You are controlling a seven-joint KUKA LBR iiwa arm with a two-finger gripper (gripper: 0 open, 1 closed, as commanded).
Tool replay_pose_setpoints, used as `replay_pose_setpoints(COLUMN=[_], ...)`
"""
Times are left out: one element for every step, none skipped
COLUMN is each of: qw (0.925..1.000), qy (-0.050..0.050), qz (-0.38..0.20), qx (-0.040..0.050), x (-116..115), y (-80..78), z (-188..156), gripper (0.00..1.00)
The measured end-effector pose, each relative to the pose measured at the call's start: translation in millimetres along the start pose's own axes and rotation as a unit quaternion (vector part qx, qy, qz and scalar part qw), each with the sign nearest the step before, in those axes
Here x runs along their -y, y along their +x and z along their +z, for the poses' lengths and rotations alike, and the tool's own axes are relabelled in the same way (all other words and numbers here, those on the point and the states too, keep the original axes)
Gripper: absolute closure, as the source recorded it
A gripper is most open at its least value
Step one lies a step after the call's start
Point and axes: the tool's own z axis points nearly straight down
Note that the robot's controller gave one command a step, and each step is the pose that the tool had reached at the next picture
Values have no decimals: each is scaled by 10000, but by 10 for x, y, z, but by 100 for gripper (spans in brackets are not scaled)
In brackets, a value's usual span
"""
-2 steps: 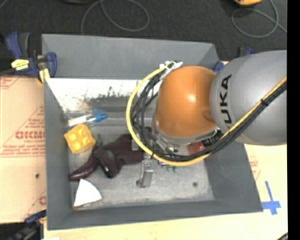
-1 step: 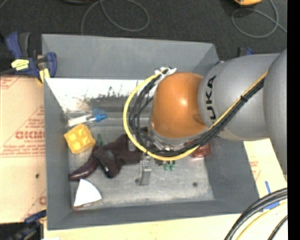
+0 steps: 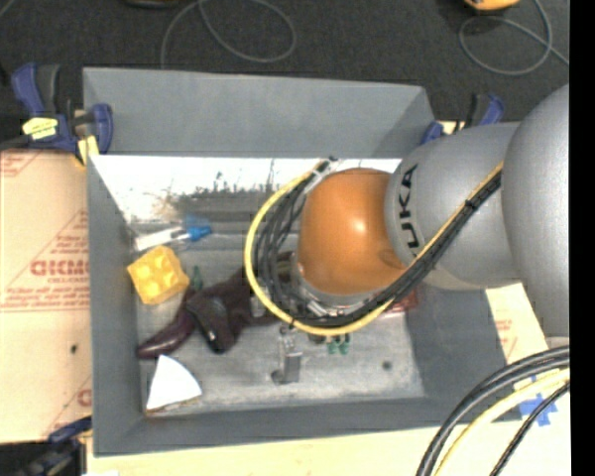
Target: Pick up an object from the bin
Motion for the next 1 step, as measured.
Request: replay_pose_setpoints(qw=[9956], qy=[-4], qz=[937], qx=[21], x=[-167], y=[-226], z=[181], gripper=[0])
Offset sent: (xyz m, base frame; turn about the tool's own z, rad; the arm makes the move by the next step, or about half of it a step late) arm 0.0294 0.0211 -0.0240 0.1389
